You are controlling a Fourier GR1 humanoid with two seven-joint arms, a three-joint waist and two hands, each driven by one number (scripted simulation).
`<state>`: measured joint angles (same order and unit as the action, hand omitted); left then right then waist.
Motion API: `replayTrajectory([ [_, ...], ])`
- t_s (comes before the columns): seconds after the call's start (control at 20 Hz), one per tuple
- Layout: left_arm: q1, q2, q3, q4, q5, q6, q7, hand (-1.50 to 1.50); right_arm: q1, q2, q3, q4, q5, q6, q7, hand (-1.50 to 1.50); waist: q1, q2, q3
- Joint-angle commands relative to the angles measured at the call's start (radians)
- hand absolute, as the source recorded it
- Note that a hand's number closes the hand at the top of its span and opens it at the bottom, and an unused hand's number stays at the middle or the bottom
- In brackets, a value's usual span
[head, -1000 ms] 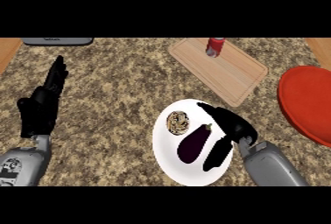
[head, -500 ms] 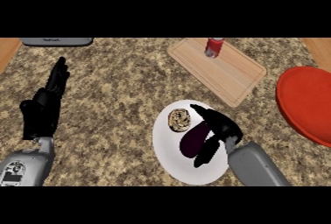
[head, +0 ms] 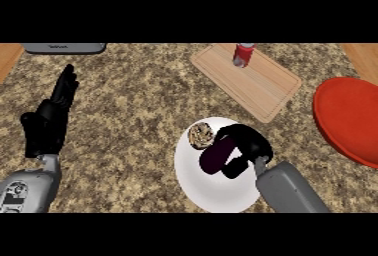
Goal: Pick the eggplant from the plate and place it in the bowl
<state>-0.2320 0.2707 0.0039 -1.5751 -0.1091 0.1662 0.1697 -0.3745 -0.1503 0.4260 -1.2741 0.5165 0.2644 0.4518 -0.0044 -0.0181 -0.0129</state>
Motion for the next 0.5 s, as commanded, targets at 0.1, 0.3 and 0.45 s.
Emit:
replayTrajectory([
  [0.1, 0.063, -0.002, 0.001, -0.083, -0.009, -0.019, 0.010, 0.00, 0.013, 0.068, -0.004, 0.055, 0.031, -0.036, -0.060, 1.50, 0.012, 0.018, 0.013],
  [0.3, 0.017, 0.023, 0.067, 0.013, 0.019, -0.048, -0.023, 0.00, 0.099, 0.072, 0.045, -0.133, 0.068, -0.020, 0.002, 1.50, 0.001, 0.016, 0.013],
  [0.45, -0.013, -0.013, 0.016, -0.047, -0.016, -0.011, 0.064, 0.00, 0.176, 0.127, 0.234, -0.227, 0.211, -0.085, 0.065, 1.50, -0.002, 0.011, 0.013],
])
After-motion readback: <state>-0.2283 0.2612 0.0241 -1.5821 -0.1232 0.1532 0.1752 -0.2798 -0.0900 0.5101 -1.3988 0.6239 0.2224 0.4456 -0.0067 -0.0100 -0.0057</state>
